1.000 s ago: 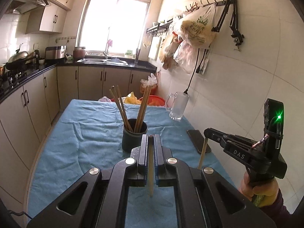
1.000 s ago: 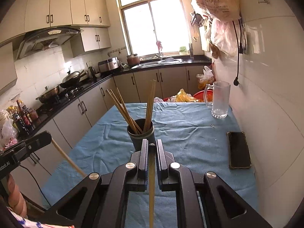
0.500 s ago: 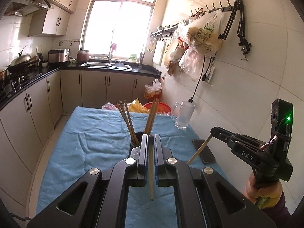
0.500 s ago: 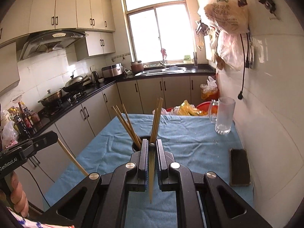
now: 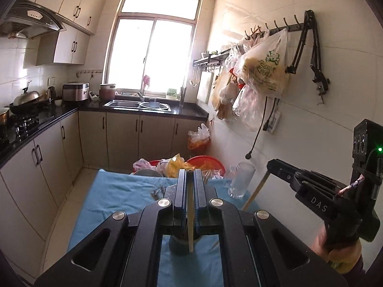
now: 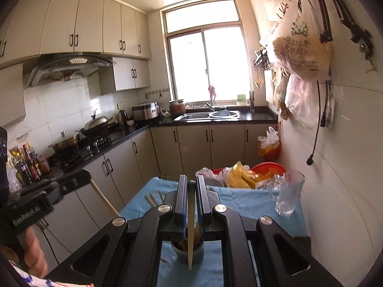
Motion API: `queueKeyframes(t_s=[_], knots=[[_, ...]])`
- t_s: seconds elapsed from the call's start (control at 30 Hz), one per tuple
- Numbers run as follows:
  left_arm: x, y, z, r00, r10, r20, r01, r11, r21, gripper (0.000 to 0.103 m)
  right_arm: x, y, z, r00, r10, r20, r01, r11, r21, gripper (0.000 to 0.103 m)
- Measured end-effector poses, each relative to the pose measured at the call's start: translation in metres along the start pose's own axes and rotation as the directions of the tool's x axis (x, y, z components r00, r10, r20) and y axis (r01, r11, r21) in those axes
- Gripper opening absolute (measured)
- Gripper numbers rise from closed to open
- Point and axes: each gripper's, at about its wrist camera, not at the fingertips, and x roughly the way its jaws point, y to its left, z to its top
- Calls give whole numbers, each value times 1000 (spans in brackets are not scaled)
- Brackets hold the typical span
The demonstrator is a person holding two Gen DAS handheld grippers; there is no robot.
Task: Organize utensils
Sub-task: 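Carry both chopsticks over the black holder and open both grippers to drop them in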
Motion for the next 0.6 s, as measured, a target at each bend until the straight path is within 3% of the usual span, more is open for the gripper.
queueKeyframes(t_s=[0.27, 0.47, 0.6], knots=[[71, 4, 15, 999, 42, -34, -42, 999, -1, 5, 54, -6, 8, 1000, -26, -3, 26, 1000, 15, 8], [122, 13, -6, 989, 45, -140, -50, 998, -29, 5, 101, -21, -15, 995, -15, -100, 21, 998, 61, 8], [135, 18, -21, 983, 41, -179, -48, 998, -32, 5, 124, -25, -27, 989, -5, -149, 15, 997, 69, 8]])
